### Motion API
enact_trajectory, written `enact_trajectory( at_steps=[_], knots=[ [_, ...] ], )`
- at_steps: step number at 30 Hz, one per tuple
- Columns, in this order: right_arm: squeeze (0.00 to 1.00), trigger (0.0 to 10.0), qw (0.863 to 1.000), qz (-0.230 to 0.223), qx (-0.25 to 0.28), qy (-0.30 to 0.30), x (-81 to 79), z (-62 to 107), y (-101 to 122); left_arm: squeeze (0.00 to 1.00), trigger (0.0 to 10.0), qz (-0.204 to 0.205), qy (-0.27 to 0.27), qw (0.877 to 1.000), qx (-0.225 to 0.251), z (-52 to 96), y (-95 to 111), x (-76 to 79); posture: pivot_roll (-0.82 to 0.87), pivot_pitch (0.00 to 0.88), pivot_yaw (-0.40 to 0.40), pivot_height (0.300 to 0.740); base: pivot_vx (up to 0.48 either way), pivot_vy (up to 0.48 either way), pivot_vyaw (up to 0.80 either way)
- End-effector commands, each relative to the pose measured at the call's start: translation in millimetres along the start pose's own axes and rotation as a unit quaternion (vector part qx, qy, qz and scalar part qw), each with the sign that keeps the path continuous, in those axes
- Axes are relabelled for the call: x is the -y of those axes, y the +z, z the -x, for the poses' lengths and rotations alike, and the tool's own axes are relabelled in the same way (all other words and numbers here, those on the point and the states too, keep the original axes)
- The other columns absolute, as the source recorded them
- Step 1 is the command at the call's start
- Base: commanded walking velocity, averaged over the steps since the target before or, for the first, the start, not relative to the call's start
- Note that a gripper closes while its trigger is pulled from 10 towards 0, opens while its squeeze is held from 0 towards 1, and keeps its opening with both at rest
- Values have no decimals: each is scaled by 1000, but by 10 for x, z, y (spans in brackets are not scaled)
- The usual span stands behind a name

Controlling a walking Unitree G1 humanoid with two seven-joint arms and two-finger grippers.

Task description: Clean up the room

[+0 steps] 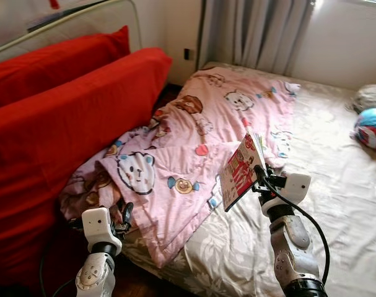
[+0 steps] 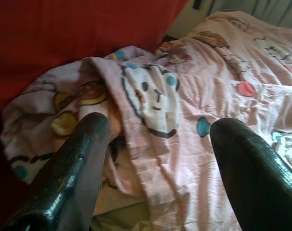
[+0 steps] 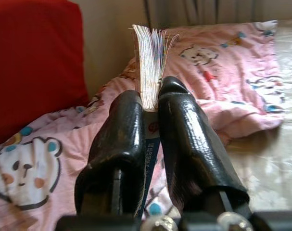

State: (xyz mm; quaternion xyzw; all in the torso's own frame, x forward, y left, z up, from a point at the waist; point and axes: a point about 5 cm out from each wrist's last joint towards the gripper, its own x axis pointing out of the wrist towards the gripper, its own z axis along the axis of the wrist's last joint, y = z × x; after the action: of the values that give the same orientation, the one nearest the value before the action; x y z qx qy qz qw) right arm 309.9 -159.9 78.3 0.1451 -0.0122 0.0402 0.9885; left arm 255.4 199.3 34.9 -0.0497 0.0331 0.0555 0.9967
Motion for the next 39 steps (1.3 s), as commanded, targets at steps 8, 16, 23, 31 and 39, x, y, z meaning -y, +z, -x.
enact_trajectory(
  at_steps=[8, 16, 23, 31, 39],
  knots=[
    [0, 10000, 1000, 7, 7, -11, -25, -66, 90, 0, 10000, -3, 5, 1000, 5, 17, -12, -5, -20, 48, -59, 739, 0, -83, -257],
    [0, 10000, 1000, 0, 3, -12, -77, -66, 63, 0, 10000, -3, 5, 1000, 11, -7, 19, -9, -17, 70, -53, 739, 0, -456, -723],
    [0, 10000, 1000, -1, 10, -14, -94, -54, 62, 0, 10000, -4, 3, 1000, 12, -5, 26, -5, -15, 78, -49, 739, 0, -449, -414],
    [0, 10000, 1000, -1, 10, -13, -102, -51, 57, 0, 10000, -6, 3, 1000, 12, -3, 27, -18, -12, 79, -47, 739, 0, -442, 0],
    [0, 10000, 1000, -1, 8, -16, -96, -53, 51, 0, 10000, -6, 4, 1000, 14, -6, 37, -14, -12, 81, -45, 739, 0, -439, 0]
  ],
)
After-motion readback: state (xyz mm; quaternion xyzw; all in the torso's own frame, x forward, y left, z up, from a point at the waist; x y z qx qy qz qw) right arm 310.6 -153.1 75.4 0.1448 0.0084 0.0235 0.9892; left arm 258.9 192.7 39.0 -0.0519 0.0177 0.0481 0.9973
